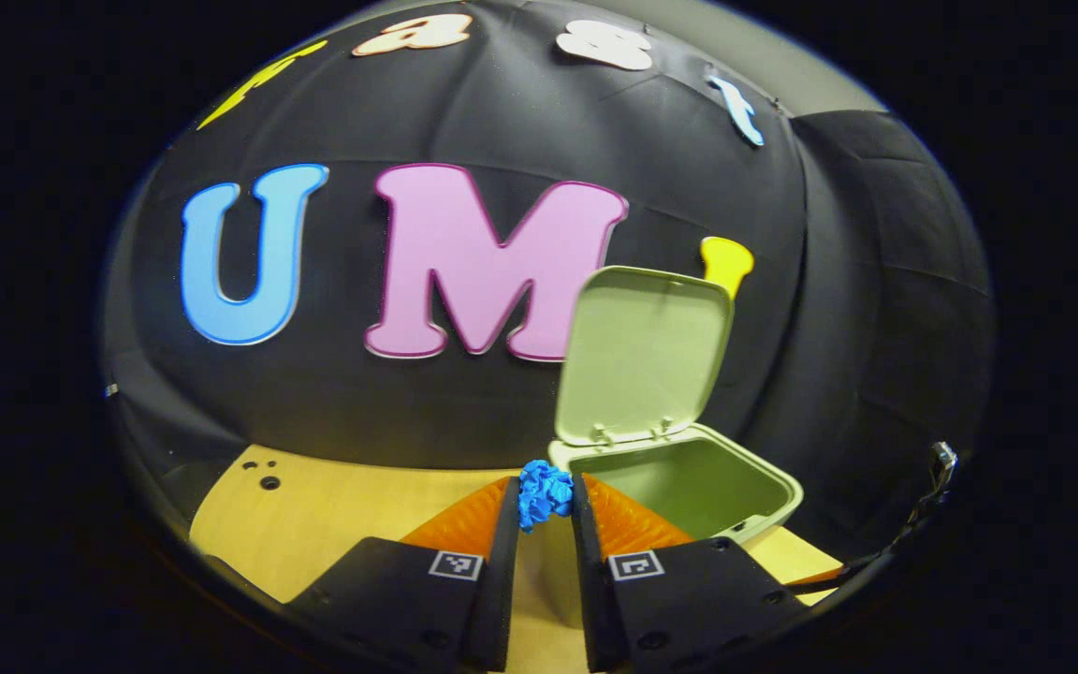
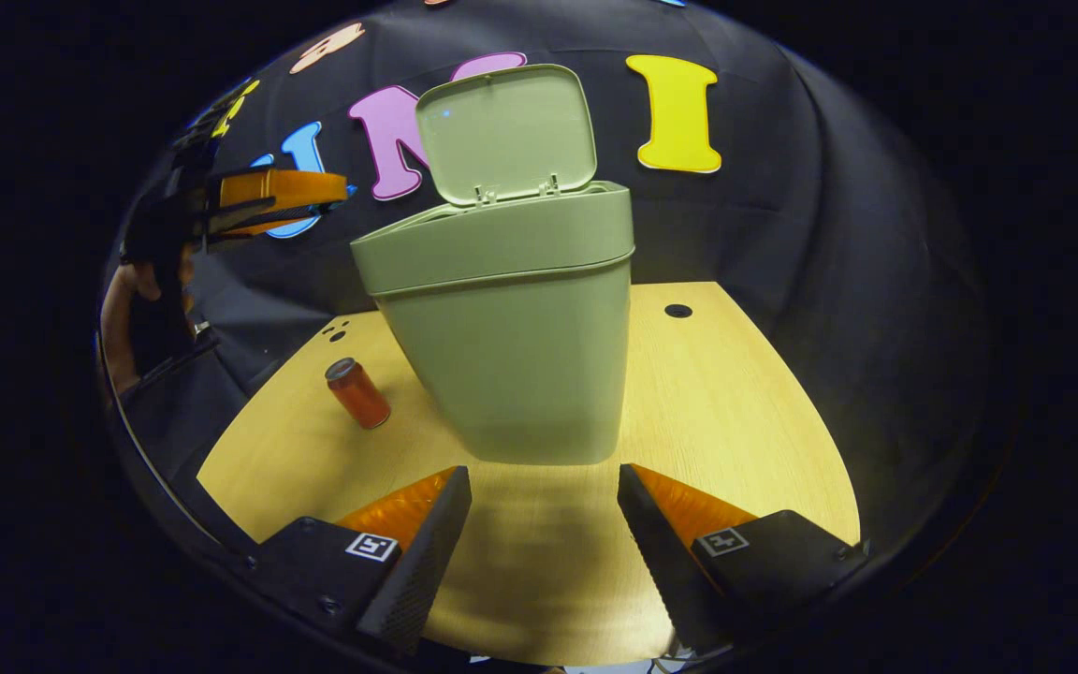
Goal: Press the lid of the desktop garbage bin to open it, pick up the crumpled paper on the desktop and throw it into the bin, then pick up the pop can on the desktop and drop it into the bin, and finally close the garbage bin lid.
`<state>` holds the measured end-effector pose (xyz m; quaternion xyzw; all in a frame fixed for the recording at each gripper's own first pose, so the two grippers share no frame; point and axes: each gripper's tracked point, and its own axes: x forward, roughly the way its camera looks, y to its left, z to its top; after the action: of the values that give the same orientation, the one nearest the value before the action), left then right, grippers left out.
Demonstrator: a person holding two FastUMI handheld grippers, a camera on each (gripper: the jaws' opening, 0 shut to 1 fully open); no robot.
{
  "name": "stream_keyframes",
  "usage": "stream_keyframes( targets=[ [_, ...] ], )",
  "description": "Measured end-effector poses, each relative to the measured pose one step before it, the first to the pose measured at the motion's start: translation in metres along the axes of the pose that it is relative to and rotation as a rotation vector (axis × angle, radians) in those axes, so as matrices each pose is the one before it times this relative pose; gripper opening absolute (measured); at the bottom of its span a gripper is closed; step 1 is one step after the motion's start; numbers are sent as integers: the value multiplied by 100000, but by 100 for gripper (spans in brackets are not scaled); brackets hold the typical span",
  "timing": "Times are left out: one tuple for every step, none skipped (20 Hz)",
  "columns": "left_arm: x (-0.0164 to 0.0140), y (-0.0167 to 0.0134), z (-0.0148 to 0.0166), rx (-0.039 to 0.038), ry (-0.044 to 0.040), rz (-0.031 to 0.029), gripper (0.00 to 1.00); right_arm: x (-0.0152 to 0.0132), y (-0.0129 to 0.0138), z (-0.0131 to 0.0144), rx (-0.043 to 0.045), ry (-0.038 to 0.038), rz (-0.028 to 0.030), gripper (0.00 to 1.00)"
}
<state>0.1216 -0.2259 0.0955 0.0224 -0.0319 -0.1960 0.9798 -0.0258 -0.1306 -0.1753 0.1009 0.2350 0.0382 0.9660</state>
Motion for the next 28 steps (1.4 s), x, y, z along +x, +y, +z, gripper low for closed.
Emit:
stream_keyframes(
  targets=[
    [571, -1126, -127, 100, 609, -2230, 35, 112, -75, 101, 680, -200, 122, 99],
    [523, -970, -165, 74, 629, -2046, 35, 54, -73, 31, 252, -168, 216, 99],
    [502, -861, -103, 202, 606, -1867, 35, 91, 38, -9, -77, 40, 282, 99],
    [466, -884, -301, 118, 963, -1493, 34, -43, 61, -111, -212, 219, 451, 99],
    [427, -583, -360, 85, 1036, -1312, 31, -17, 48, -84, -233, 251, 390, 99],
    [464, -282, -449, -188, 726, -788, 35, 68, 104, -72, -89, 3, 377, 100],
    [347, -137, -251, -541, 767, -486, 35, -8, -27, 13, 92, -53, 244, 100],
    [279, -45, -130, -492, 518, -92, 35, 64, -54, 16, 214, -89, 63, 99],
    [139, 58, -31, -29, 131, 73, 32, 78, 10, 14, 128, -9, 94, 99],
    [80, 97, -25, 142, 75, 27, 36, 96, 102, -74, 65, 196, 129, 100],
    [61, -21, -137, 127, 244, -82, 37, 65, 95, -41, 16, 333, 203, 99],
    [46, -39, -89, -22, 299, -394, 38, 45, 151, -101, -28, 233, 214, 99],
    [158, 68, -63, 32, 462, -249, 43, 58, 173, -2, -119, 205, 165, 99],
    [-69, 156, 0, 501, 725, 40, 46, 7, 286, -110, -321, 181, 293, 99],
    [-21, 5, -107, 556, -9, -607, 55, -8, 288, -38, -550, 185, 300, 99],
    [-175, 59, 134, 834, -827, -143, 63, -51, 245, -203, -663, 373, 315, 99],
    [-270, 27, 285, 922, -911, 254, 75, -59, 234, -92, -552, 438, 179, 99],
    [-177, 381, 239, 1030, -1101, 1351, 86, -146, 219, -130, -325, 235, 9, 99],
    [-431, 363, 316, 517, -1104, 868, 97, -41, 224, 51, -283, -173, -170, 99],
    [-496, 344, 318, 102, -1280, 587, 97, 30, 239, 2, -339, 34, -88, 99],
    [-597, 504, 314, -64, -1492, 810, 98, 76, 308, -18, -419, 216, 63, 99],
    [-616, 605, 205, -257, -901, 1047, 98, -17, 384, -140, -558, 458, 125, 99],
    [-765, 837, -53, -214, -680, 1218, 98, 21, 448, -97, -742, 382, 227, 99],
    [-764, 846, 30, 40, -501, 1459, 98, 88, 411, -119, -940, 457, 205, 100],
    [-772, 1154, -220, 215, 54, 2260, 98, 61, 425, -21, -884, 387, 237, 99],
    [-810, 1395, -203, 295, -224, 2770, 97, 137, 324, 60, -609, -86, -164, 99],
    [-976, 1413, -228, 150, -335, 2952, 98, 231, 414, 58, -305, 94, 2, 99],
    [-995, 1473, -285, -371, -47, 2789, 98, 190, 458, -42, -214, 432, 228, 99]
  ],
)
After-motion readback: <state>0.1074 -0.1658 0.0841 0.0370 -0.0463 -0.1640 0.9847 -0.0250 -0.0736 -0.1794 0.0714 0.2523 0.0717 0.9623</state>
